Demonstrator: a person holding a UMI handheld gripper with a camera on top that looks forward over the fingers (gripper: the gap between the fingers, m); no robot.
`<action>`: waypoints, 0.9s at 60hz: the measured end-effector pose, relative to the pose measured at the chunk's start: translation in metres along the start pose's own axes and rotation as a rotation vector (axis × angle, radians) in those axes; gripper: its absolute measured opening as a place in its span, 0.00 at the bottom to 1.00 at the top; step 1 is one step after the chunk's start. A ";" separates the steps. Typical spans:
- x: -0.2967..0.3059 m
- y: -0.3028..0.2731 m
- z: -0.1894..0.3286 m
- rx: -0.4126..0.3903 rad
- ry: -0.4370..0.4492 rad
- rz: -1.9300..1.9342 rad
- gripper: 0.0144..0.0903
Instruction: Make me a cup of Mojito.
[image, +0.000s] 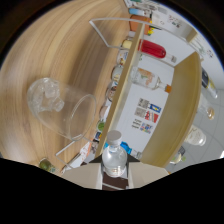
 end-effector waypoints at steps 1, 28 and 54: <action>0.000 0.000 -0.001 0.003 0.003 -0.029 0.26; 0.016 -0.015 -0.015 0.106 0.026 -0.124 0.26; 0.043 0.006 -0.040 0.316 -0.207 1.436 0.27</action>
